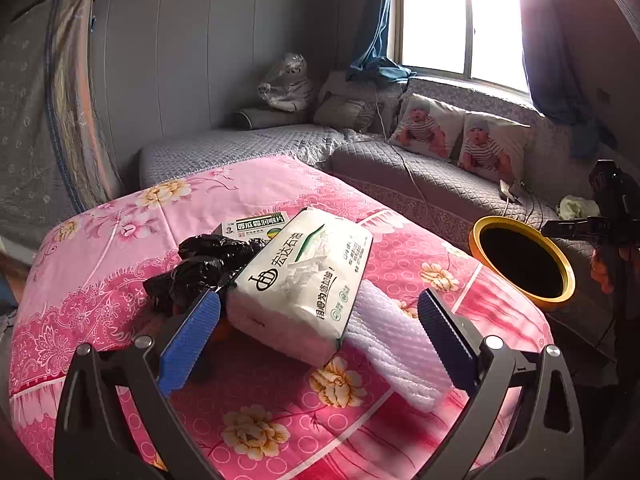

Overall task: Collect trash
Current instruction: 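Move the left tool to the white tissue pack while the right tool returns to the bed, then grasp and lift the white tissue pack with the left tool while the right tool grasps the white foam net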

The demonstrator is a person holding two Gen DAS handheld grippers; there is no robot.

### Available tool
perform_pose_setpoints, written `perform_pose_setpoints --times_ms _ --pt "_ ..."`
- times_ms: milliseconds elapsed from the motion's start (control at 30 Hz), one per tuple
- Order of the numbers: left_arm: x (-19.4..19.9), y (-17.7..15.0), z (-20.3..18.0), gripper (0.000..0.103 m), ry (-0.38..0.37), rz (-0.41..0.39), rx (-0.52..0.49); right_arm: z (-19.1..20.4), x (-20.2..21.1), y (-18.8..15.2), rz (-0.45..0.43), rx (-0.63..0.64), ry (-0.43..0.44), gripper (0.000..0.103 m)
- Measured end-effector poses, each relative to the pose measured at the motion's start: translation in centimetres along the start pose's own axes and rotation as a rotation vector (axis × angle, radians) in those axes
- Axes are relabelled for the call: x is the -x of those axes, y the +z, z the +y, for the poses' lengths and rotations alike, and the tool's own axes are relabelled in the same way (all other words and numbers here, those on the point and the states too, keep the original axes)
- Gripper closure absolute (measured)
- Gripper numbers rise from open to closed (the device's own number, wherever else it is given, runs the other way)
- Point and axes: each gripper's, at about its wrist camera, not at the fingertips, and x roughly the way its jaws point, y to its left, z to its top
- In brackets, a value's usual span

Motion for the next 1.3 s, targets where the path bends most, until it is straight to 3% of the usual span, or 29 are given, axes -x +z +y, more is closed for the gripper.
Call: perform_pose_setpoints --times_ms 300,533,833,1000,1233,1300 --pt "-2.8 0.9 1.2 0.008 -0.039 0.017 -0.083 1.4 -2.7 -0.1 0.052 0.017 0.015 0.028" --pt "-5.6 1.5 0.9 0.008 -0.082 0.101 -0.179 1.2 -3.5 -0.4 0.070 0.011 0.022 0.028" --pt "-9.4 0.9 1.8 0.008 -0.119 0.214 -0.153 0.5 -3.6 -0.3 0.075 -0.004 0.024 0.027" --pt "-10.8 0.3 1.7 0.009 -0.080 0.249 -0.158 0.6 -3.6 -0.4 0.076 -0.001 0.026 0.027" --pt "-10.6 -0.3 0.6 0.014 -0.007 0.239 -0.182 1.8 -3.7 -0.4 0.090 0.033 0.044 0.027" --pt "-10.2 -0.2 0.2 0.016 0.020 0.227 -0.183 3.2 -4.0 -0.4 0.112 0.067 0.074 0.022"
